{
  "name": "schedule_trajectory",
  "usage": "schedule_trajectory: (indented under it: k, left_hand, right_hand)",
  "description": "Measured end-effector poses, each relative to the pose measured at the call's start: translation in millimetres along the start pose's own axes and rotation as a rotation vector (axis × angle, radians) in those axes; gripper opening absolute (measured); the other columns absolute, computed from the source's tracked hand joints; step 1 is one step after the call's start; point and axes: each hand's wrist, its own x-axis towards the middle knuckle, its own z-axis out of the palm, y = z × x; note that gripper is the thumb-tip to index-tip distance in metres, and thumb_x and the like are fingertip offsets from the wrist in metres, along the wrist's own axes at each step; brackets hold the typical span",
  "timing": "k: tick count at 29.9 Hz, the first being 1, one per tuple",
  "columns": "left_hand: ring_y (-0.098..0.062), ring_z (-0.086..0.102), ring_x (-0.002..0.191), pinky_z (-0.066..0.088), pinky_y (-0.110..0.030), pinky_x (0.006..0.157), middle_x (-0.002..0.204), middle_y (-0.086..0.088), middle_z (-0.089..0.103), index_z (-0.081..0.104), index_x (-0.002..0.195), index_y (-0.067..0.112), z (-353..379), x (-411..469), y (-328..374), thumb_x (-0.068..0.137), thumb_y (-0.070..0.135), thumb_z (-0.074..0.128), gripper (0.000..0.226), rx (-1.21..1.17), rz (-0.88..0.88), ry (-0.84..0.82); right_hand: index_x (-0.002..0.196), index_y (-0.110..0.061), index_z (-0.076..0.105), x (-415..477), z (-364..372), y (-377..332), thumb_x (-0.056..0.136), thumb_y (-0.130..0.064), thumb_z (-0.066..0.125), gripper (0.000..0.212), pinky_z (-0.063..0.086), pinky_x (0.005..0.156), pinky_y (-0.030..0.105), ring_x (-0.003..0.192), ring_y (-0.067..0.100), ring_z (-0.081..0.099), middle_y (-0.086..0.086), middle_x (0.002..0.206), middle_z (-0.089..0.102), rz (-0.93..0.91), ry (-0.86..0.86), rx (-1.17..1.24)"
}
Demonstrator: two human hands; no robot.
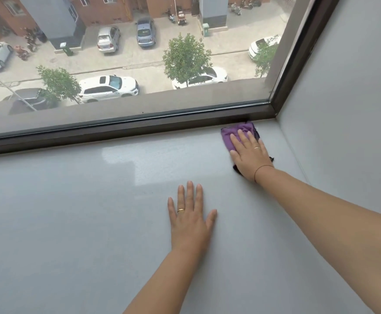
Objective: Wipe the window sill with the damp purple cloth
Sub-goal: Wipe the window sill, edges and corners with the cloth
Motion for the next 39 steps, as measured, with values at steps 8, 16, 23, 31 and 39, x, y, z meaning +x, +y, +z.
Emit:
schedule_trajectory:
  k: [8,16,23,31,39]
  left_hand:
    - [-0.021,-0.025,0.142,-0.024,-0.047,0.109,0.156,0.001,-0.022,-0.013,0.148,0.019,-8.3,22.0,16.2,0.097,0.053,0.020,0.070,-0.004,0.031,0.046]
    - [-0.024,-0.026,0.141,-0.023,-0.050,0.108,0.155,-0.001,-0.024,-0.017,0.146,0.025,-2.8,35.9,28.9,0.096,0.054,0.017,0.067,0.041,0.065,0.010]
    - [-0.021,-0.038,0.133,-0.024,-0.047,0.109,0.151,0.001,-0.033,-0.024,0.144,0.026,-10.7,36.0,29.8,0.096,0.054,0.014,0.067,0.002,0.080,-0.041]
    - [-0.022,-0.029,0.141,-0.022,-0.048,0.110,0.155,-0.002,-0.029,-0.018,0.147,0.023,-13.2,35.3,36.2,0.097,0.051,0.019,0.068,-0.002,0.107,-0.052]
    - [-0.021,-0.027,0.142,-0.028,-0.045,0.106,0.156,0.001,-0.024,-0.015,0.148,0.024,1.5,14.1,60.9,0.097,0.053,0.021,0.069,-0.012,0.237,-0.075]
  right_hand:
    - [0.150,-0.033,0.003,7.0,11.1,-79.2,0.100,-0.042,0.021,0.054,-0.011,0.116,0.042,0.147,0.020,-0.012,-0.004,0.160,-0.009,-0.254,-0.038,-0.018]
    - [0.151,-0.030,0.006,27.0,-12.2,10.1,0.100,-0.042,0.024,0.056,-0.004,0.118,0.036,0.147,0.017,-0.003,-0.005,0.161,0.002,-0.167,0.012,-0.047]
    - [0.151,-0.019,0.008,29.4,-19.4,61.2,0.099,-0.039,0.027,0.059,0.002,0.119,0.040,0.147,0.024,0.000,0.002,0.161,0.005,0.077,0.055,-0.020]
    - [0.152,-0.022,0.003,2.4,-7.2,35.3,0.100,-0.038,0.024,0.058,-0.004,0.119,0.039,0.147,0.024,-0.006,0.004,0.161,-0.004,0.175,0.082,-0.001]
    - [0.151,-0.017,-0.001,-36.8,-8.2,68.4,0.101,-0.034,0.023,0.058,-0.002,0.120,0.036,0.147,0.020,-0.008,0.003,0.160,-0.009,0.125,0.000,-0.047]
